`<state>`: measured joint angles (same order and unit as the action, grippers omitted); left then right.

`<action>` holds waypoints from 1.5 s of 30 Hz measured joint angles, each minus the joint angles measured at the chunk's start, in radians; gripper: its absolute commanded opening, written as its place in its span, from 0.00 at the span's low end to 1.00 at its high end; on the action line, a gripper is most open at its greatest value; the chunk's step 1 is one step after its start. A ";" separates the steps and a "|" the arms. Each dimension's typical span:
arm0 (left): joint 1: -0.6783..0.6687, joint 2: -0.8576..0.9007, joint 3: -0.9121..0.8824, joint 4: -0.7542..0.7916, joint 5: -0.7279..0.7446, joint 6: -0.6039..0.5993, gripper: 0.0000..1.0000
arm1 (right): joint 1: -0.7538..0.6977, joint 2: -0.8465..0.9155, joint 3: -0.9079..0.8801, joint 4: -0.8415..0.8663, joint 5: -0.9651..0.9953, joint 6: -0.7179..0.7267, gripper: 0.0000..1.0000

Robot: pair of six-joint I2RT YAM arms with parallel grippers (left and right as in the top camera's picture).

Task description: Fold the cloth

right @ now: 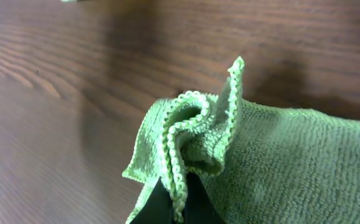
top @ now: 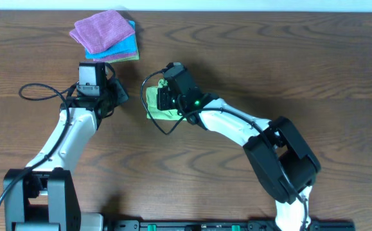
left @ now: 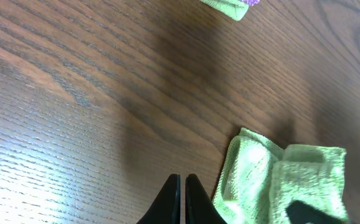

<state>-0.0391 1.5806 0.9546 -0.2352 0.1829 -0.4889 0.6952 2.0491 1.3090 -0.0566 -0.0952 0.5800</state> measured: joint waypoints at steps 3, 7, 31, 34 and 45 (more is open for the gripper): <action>0.000 0.000 0.000 0.000 0.000 0.000 0.06 | 0.005 0.001 0.000 -0.006 -0.003 0.000 0.02; 0.000 0.000 0.000 0.000 0.000 0.000 0.06 | 0.011 0.002 0.000 -0.008 -0.004 -0.002 0.18; 0.000 0.000 0.000 0.000 -0.015 0.000 0.06 | 0.017 0.002 0.001 -0.012 -0.239 -0.051 0.67; 0.004 0.000 0.000 0.000 -0.016 0.000 0.06 | 0.017 0.002 0.001 -0.014 -0.269 -0.051 0.67; 0.081 -0.015 0.000 0.000 -0.019 0.000 0.06 | 0.017 0.002 0.001 -0.052 -0.343 -0.051 0.75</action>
<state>0.0418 1.5654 0.9546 -0.2356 0.1638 -0.4892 0.7120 2.0506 1.3102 -0.1089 -0.4381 0.5293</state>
